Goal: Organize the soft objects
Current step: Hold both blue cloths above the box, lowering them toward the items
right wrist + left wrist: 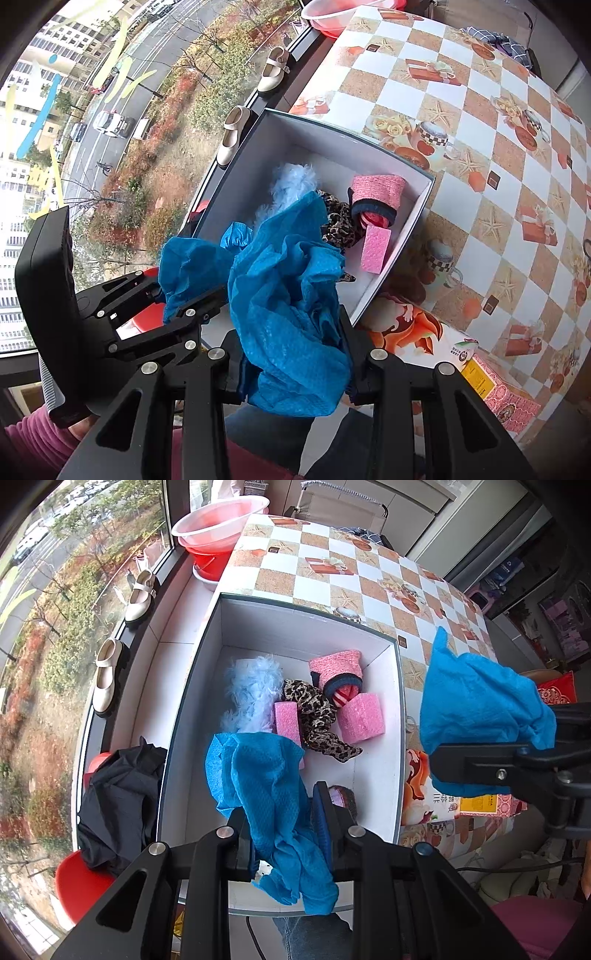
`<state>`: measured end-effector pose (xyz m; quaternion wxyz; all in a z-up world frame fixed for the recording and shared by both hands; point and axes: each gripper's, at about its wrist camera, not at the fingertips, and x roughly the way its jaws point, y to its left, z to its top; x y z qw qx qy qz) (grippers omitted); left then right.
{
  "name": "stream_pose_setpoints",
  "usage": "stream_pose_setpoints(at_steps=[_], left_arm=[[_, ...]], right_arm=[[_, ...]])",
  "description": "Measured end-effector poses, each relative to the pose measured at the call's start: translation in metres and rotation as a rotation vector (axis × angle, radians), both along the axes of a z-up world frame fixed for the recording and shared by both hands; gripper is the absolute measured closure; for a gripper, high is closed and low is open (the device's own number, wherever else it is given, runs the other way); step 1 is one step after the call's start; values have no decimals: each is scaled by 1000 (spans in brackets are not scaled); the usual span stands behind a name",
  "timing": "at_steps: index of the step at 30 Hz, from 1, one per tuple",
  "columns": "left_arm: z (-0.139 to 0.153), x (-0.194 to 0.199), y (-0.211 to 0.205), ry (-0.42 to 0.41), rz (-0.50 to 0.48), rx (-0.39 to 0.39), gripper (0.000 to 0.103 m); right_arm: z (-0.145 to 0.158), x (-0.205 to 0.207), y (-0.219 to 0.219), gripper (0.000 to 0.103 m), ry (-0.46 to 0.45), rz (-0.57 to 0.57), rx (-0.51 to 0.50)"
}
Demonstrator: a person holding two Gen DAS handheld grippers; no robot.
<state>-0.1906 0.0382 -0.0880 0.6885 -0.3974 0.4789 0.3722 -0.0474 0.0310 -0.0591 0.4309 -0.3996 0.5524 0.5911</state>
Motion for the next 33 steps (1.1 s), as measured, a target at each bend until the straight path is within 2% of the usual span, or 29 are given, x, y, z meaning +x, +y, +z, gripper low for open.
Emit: stream_pose_setpoints(at_steps=[22, 33], left_arm=[[-11, -3, 1, 7, -4, -18, 76], [-7, 4, 5, 12, -25, -14, 76]], right_arm=[[-12, -9, 5, 64, -7, 21, -26], [-11, -5, 7, 65, -7, 5, -23]])
